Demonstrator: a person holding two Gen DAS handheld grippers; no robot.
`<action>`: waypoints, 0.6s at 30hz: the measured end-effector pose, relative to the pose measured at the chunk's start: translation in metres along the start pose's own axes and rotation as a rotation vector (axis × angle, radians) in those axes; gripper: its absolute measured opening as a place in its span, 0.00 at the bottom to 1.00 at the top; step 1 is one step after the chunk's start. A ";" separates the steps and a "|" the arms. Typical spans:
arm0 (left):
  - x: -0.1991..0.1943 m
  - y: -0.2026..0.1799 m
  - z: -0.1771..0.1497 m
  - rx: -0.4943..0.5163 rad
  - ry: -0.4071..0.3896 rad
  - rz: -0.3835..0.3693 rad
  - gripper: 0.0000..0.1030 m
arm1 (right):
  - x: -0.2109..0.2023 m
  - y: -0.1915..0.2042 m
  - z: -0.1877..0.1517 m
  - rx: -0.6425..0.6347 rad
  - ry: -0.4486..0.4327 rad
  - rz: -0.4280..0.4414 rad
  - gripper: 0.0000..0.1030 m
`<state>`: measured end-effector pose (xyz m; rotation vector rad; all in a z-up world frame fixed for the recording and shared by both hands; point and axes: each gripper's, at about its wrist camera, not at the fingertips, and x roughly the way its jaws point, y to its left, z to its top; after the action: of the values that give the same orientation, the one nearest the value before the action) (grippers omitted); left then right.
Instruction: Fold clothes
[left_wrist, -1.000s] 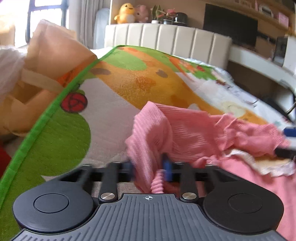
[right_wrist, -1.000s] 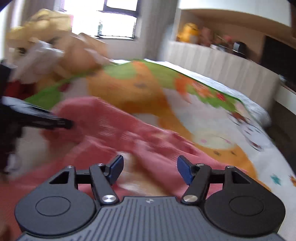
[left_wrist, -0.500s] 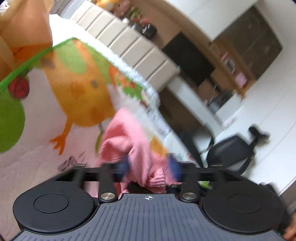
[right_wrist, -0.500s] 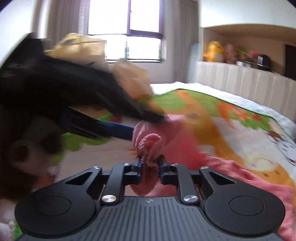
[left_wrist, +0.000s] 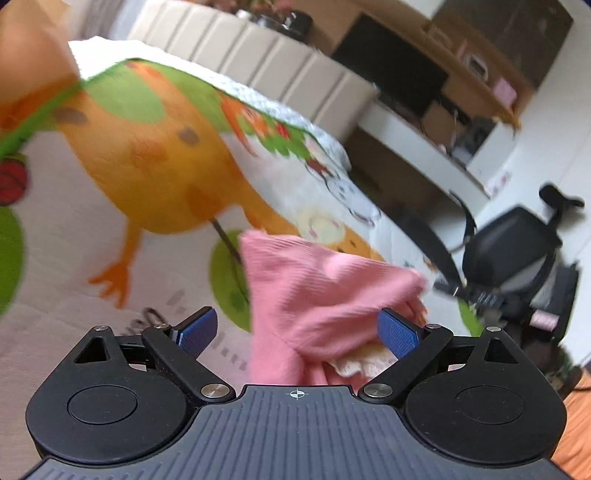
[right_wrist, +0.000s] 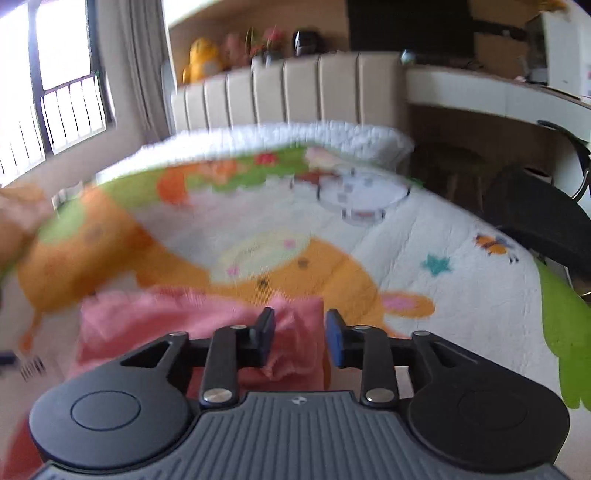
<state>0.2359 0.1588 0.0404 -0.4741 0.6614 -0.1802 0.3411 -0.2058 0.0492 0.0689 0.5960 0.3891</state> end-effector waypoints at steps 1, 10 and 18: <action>0.004 -0.004 0.000 0.010 0.001 -0.010 0.94 | -0.007 0.000 0.005 0.013 -0.042 0.016 0.43; 0.077 -0.011 0.010 -0.018 0.043 -0.040 0.96 | 0.050 0.032 -0.026 -0.009 0.152 0.124 0.45; 0.073 -0.007 0.000 -0.003 0.052 0.011 0.96 | 0.038 0.056 -0.030 -0.181 0.089 0.104 0.45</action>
<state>0.2927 0.1300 0.0035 -0.4702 0.7153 -0.1819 0.3345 -0.1413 0.0135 -0.0920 0.6446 0.5474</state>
